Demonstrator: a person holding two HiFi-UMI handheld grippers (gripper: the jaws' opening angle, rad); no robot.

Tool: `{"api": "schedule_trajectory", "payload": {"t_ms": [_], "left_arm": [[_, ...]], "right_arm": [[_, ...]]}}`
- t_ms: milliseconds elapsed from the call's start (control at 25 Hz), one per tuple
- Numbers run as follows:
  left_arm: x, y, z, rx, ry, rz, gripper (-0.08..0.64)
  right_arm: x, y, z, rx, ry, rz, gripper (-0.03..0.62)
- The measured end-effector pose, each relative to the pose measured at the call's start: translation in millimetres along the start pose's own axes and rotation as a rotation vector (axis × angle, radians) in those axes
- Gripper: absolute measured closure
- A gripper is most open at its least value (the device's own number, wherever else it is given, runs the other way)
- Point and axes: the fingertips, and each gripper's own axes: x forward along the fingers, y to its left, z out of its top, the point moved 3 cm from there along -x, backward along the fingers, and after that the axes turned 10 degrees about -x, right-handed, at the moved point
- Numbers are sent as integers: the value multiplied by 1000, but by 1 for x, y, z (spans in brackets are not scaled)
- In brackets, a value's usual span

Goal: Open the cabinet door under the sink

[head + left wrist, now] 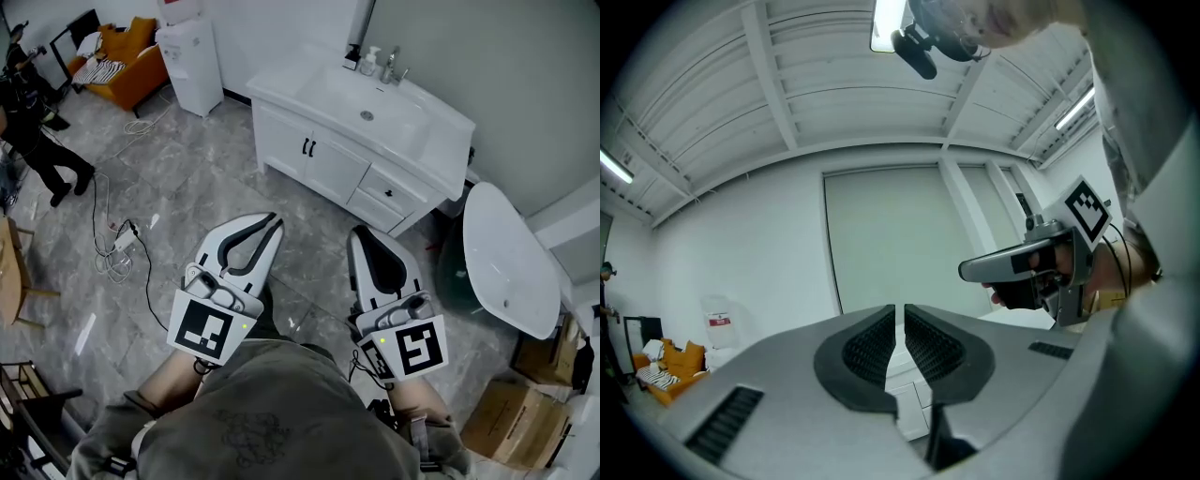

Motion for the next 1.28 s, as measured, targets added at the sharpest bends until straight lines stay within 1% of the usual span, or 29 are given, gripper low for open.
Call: {"api": "schedule_trajectory", "payload": {"t_ms": [200,440,640,880,1120,1200,1280], "left_arm": [[27,31,-14,-26,19,13,518],[63,77,-24,-40,42,-4,518],[99,119,-31,-39,59,-43,518],[156,172,-44,-17,99,-87,518],[210,224,-62,-42,140,-144,518],[227,242,-68,-50,145,-171,517],[245,261,-76,-54,154,-199,511]], "right_arm": [[33,-14,-17,9,19,-5,555],[88,-33,-30,15,34,-17,555],[137,-50,-44,30,72,-51,555],[197,-83,-67,49,115,-91,555],[259,-112,-92,71,157,-129,555],[281,-121,-98,78,151,-140,555],[303,-129,-103,92,115,-151,555]]}}
